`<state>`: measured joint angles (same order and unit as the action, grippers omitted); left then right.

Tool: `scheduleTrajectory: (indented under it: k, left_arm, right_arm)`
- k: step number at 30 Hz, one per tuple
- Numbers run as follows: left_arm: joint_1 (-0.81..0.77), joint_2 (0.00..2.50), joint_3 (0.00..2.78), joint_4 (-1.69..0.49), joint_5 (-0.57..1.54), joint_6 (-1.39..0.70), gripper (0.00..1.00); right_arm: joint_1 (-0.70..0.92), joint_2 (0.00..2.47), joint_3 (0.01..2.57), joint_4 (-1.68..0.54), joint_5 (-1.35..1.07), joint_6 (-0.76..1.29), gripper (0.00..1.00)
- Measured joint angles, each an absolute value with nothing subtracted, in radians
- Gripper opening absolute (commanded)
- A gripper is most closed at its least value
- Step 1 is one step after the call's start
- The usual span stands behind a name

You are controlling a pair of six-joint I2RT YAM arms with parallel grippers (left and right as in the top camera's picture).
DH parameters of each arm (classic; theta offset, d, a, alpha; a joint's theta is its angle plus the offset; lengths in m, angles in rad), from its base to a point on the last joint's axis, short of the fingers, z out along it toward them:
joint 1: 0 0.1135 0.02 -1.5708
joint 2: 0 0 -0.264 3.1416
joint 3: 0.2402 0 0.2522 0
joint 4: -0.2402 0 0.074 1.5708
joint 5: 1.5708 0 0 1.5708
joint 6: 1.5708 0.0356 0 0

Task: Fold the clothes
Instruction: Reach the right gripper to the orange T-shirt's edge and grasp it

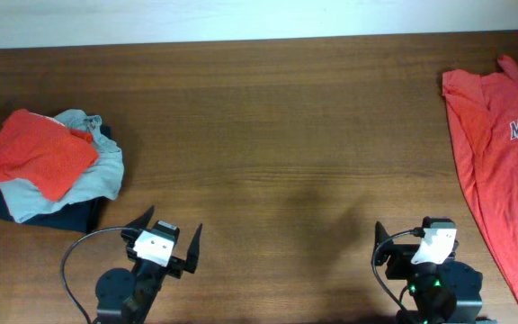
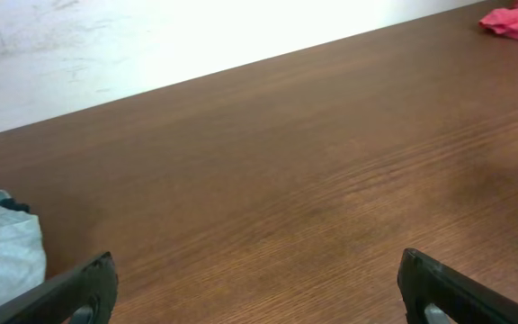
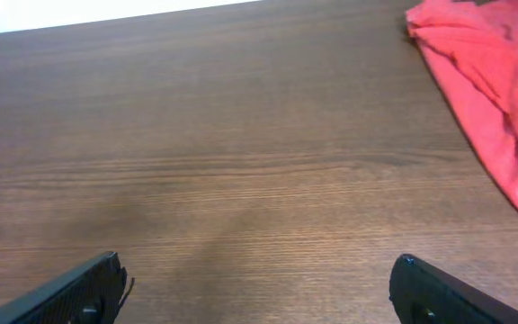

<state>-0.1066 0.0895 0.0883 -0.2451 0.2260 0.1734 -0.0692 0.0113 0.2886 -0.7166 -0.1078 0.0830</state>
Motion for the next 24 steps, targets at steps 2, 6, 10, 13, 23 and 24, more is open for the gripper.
scheduleTrajectory:
  k: [2, 6, 10, 13, 23, 24]
  left_arm:
    - [-0.107, 0.089, 0.088, -0.245, 0.219, 0.175, 0.99]
    - [-0.107, 0.089, 0.088, -0.223, 0.220, 0.175, 0.99]
    - [-0.107, 0.089, 0.088, -0.163, 0.241, 0.175, 0.99]
    - [-0.107, 0.090, 0.096, -0.165, 0.248, 0.163, 0.99]
    - [-0.106, 0.566, 0.574, -0.349, 0.256, 0.152, 0.99]
    - [-0.107, 0.638, 0.638, -0.385, 0.256, 0.152, 0.99]
  right_arm:
    - [-0.069, 0.011, 0.289, -0.717, -0.134, 0.083, 0.98]
    - [-0.069, 0.011, 0.288, -0.654, -0.255, 0.083, 0.98]
    - [-0.069, 0.012, 0.285, -0.489, -0.386, 0.110, 0.99]
    - [-0.069, 0.014, 0.289, -0.369, -0.440, 0.140, 0.99]
    - [-0.069, 0.354, 0.522, -0.427, -0.477, 0.162, 0.99]
    - [-0.069, 0.427, 0.575, -0.464, -0.477, 0.163, 0.99]
